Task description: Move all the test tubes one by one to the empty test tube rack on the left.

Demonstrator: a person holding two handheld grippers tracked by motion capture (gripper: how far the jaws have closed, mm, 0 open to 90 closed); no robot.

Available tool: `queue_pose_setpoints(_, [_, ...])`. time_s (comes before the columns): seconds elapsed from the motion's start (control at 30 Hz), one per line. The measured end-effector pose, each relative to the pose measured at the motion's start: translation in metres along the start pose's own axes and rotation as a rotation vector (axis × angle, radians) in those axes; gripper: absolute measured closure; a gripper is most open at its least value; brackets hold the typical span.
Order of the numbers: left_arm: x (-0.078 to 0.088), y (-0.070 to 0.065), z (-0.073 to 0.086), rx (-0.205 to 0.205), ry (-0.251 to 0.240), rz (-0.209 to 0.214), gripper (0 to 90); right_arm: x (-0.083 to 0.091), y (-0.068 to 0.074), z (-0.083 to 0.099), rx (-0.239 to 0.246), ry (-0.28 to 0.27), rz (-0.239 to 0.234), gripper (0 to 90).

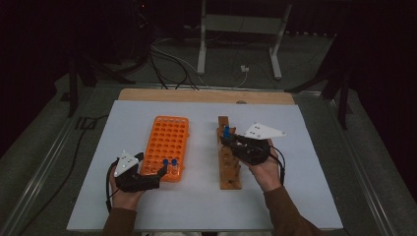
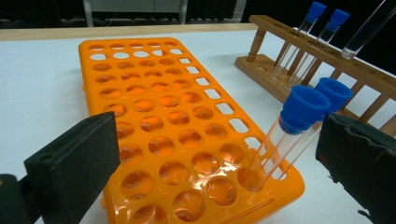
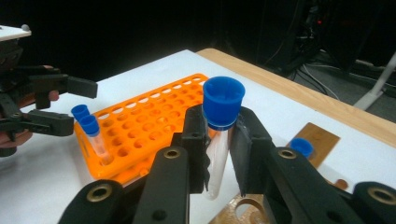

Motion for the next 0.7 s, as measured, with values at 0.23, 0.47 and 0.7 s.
queue_pose_setpoints(0.23, [0.001,-0.002,-0.002,-0.002,-0.025,0.007,0.6,-0.009,0.012,0.004,-0.002,0.013,-0.04,76.8])
queue_pose_setpoints(0.47, [0.003,-0.009,-0.007,-0.012,-0.038,0.031,0.6,-0.017,0.022,0.008,-0.004,0.026,-0.073,76.8])
queue_pose_setpoints(0.7, [0.008,-0.02,-0.019,-0.064,-0.07,0.04,0.6,-0.02,0.028,0.008,-0.007,0.028,-0.095,76.8])
Point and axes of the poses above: each handheld gripper's, and its own axes: x roughly backward along the jaws, z roughly out of its underside, y roughly to its left, the point moved 7 cm from there along -x, roughly forward along the jaws, and after that the axes turned 1 degree about x, right-handed, at the moved point
